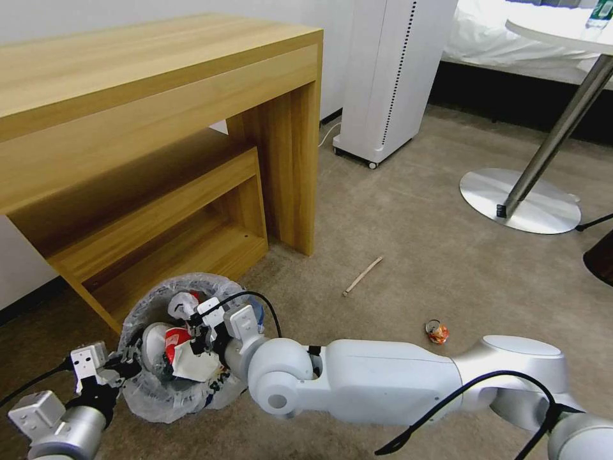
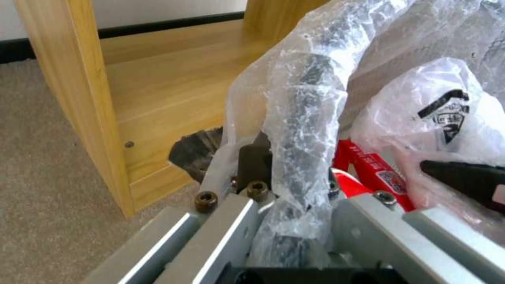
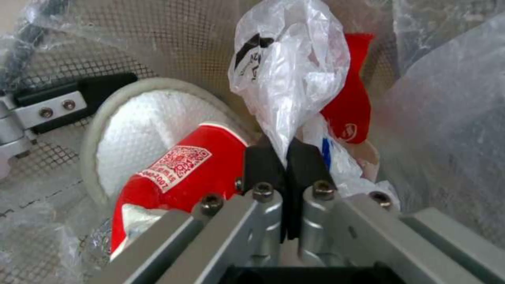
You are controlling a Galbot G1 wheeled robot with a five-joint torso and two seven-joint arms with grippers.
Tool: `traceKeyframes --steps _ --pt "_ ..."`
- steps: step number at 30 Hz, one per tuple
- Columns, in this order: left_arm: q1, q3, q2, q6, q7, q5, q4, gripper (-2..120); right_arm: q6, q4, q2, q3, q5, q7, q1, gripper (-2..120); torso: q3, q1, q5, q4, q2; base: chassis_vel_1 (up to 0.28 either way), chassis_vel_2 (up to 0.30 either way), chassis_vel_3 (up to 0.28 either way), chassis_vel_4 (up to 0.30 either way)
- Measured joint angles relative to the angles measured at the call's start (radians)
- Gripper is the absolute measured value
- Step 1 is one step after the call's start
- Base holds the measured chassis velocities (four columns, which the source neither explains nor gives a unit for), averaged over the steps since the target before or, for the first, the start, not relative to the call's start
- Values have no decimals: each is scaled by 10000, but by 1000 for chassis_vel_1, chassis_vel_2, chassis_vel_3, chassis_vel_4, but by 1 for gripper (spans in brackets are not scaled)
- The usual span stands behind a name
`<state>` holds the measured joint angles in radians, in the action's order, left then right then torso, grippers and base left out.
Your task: Pick up the trash bin and place the garbage on the floor into it.
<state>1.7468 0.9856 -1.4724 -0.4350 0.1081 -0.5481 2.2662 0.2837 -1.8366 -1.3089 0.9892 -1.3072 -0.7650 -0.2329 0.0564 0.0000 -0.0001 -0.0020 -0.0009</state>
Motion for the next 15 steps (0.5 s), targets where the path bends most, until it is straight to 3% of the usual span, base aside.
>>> traceKeyframes --steps 15 --pt "-83 -138 -61 4 8 114 -50 1 -162 -596 482 -60 603 712 -27 52 0 0 2 -1 0 0 0 0 0"
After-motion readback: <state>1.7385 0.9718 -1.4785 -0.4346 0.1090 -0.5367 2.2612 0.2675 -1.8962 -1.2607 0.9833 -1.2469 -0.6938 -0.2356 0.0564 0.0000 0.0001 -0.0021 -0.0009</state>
